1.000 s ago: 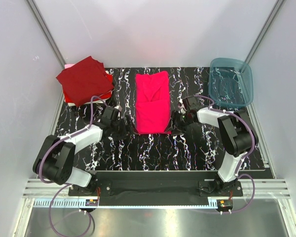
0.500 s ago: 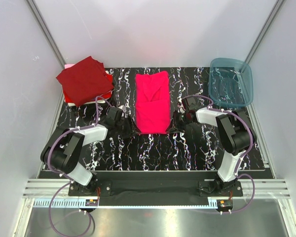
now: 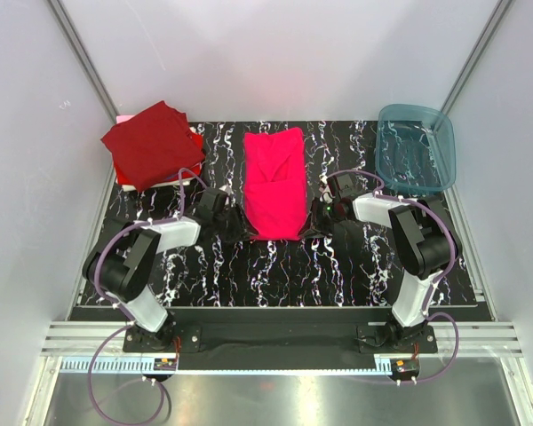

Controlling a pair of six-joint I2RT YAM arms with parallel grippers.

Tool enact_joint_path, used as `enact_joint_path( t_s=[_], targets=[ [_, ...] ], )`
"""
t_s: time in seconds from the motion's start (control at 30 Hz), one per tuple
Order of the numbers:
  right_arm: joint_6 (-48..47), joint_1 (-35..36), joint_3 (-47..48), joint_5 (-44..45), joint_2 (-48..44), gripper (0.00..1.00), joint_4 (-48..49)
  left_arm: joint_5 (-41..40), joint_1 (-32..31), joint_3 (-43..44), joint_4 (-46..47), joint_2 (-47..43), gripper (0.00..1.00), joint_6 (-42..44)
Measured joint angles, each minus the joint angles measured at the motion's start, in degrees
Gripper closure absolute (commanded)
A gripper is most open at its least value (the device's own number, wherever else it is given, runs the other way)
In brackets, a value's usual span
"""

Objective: Fold and stack the t-shirts

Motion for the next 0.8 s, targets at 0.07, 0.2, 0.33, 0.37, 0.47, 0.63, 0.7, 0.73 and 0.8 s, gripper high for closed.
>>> enact_joint_path(
  t_s=[0.07, 0.2, 0.33, 0.37, 0.47, 0.63, 0.7, 0.73, 0.8],
  targets=[
    [0.0, 0.0, 0.0, 0.0, 0.0, 0.79, 0.0, -0.2, 0.0, 0.3, -0.2, 0.4, 0.68, -0.1],
    [-0.1, 0.0, 0.0, 0.0, 0.0, 0.8, 0.0, -0.7, 0.0, 0.8, -0.7, 1.4, 0.98, -0.2],
    [-0.2, 0.0, 0.0, -0.6, 0.0, 0.91, 0.1, -0.9, 0.0, 1.0, -0.7, 1.5, 1.0, 0.0],
    [-0.4, 0.0, 0.0, -0.7, 0.0, 0.96, 0.1, -0.9, 0.0, 1.0, -0.7, 1.5, 1.0, 0.0],
    [-0.4, 0.0, -0.2, -1.0, 0.0, 1.0, 0.3, -0.8, -0.1, 0.9, -0.7, 1.4, 1.0, 0.0],
    [0.7, 0.1, -4.9, -1.0, -3.0, 1.0, 1.4, -2.4, -1.9, -1.4, -4.6, -3.1, 1.0, 0.2],
    [1.4, 0.2, -7.8, -0.9, -6.3, 1.0, 0.5, -3.0, -4.0, -2.8, -7.6, -6.9, 1.0, 0.1],
    [1.7, 0.5, -9.3, -0.8, -8.6, 1.0, 0.1, -3.3, -4.9, -3.3, -8.8, -8.7, 1.0, -0.1],
    [2.4, 1.3, -12.4, -0.3, -14.0, 1.0, -1.0, -4.5, -8.2, -4.8, -11.3, -13.8, 1.0, -0.8]
  ],
)
